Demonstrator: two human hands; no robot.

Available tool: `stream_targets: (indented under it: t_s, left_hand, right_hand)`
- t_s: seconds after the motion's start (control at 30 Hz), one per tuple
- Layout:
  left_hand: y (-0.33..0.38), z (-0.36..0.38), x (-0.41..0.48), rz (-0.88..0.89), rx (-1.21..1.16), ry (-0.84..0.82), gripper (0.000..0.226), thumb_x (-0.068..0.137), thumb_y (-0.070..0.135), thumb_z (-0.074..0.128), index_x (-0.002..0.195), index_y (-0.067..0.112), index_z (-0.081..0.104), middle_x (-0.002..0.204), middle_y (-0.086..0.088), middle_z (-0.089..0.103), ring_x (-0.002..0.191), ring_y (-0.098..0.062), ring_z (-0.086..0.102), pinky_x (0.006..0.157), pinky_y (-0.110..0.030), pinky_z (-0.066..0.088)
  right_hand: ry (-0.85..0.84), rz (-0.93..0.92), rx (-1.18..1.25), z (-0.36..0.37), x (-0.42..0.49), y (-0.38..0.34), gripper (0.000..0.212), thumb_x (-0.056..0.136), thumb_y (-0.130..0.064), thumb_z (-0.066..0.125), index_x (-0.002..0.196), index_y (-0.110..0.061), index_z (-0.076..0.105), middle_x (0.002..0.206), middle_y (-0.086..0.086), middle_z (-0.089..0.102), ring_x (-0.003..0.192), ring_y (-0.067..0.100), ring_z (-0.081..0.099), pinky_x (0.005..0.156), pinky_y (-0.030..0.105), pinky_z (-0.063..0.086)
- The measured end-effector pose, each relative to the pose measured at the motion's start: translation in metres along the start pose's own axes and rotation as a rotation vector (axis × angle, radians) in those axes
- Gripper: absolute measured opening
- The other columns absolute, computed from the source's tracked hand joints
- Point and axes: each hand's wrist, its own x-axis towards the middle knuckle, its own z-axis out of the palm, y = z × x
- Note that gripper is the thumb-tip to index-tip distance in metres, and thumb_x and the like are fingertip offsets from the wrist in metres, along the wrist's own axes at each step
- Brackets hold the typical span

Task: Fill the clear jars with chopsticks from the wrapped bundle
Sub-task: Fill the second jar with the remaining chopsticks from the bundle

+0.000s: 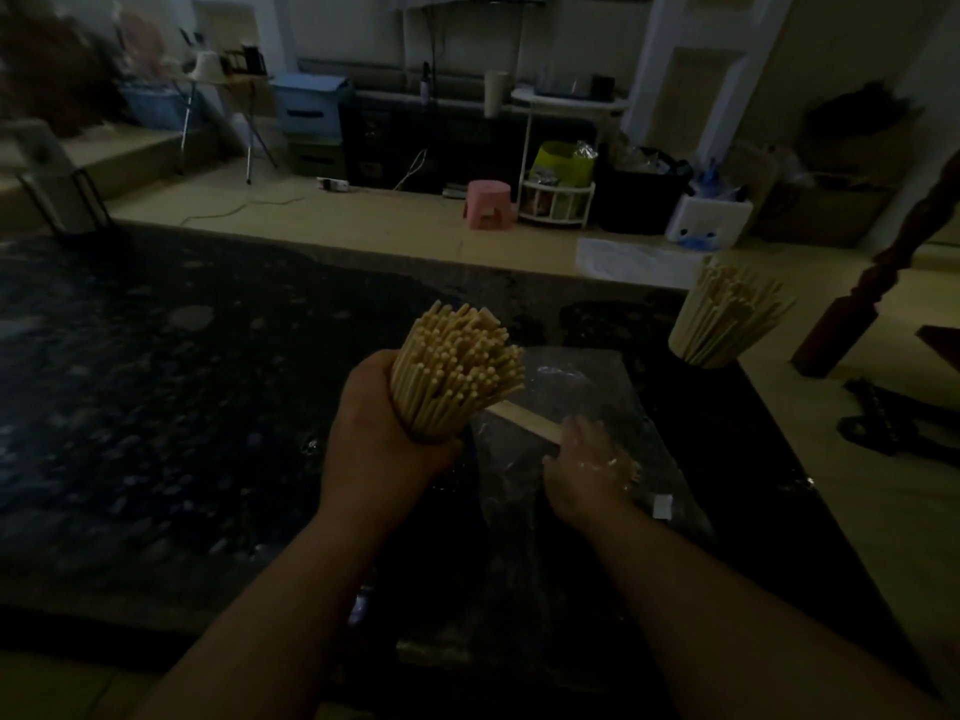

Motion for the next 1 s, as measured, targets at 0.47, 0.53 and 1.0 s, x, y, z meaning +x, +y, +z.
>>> stream_targets:
  t_s: [0.47, 0.53, 1.0]
  left_hand:
    - [-0.002, 0.001, 0.001, 0.023, -0.015, -0.015, 0.080, 0.053, 0.013, 0.090, 0.111, 0.037, 0.041, 0.107, 0.014, 0.045, 0.089, 0.028, 0.042, 0.069, 0.006, 0.032]
    - [-0.001, 0.002, 0.000, 0.028, -0.013, -0.015, 0.080, 0.053, 0.014, 0.091, 0.110, 0.037, 0.041, 0.108, 0.013, 0.045, 0.089, 0.028, 0.042, 0.069, 0.006, 0.031]
    - [0.006, 0.001, -0.003, 0.050, -0.051, -0.009, 0.077, 0.052, 0.010, 0.091, 0.102, 0.042, 0.041, 0.099, 0.025, 0.043, 0.089, 0.028, 0.043, 0.069, 0.006, 0.032]
  right_hand:
    - [-0.149, 0.106, -0.014, -0.023, 0.016, -0.024, 0.049, 0.094, -0.028, 0.049, 0.140, -0.018, 0.037, 0.144, 0.013, 0.041, 0.131, 0.033, 0.040, 0.107, 0.048, 0.035]
    - [-0.190, 0.106, -0.053, -0.029, 0.013, -0.028, 0.046, 0.095, -0.030, 0.049, 0.138, -0.016, 0.041, 0.143, 0.014, 0.042, 0.132, 0.034, 0.040, 0.105, 0.051, 0.034]
    - [-0.117, 0.058, -0.014, -0.032, -0.015, -0.016, 0.038, 0.102, -0.035, 0.037, 0.134, -0.014, 0.041, 0.135, 0.012, 0.051, 0.123, 0.029, 0.051, 0.100, 0.038, 0.039]
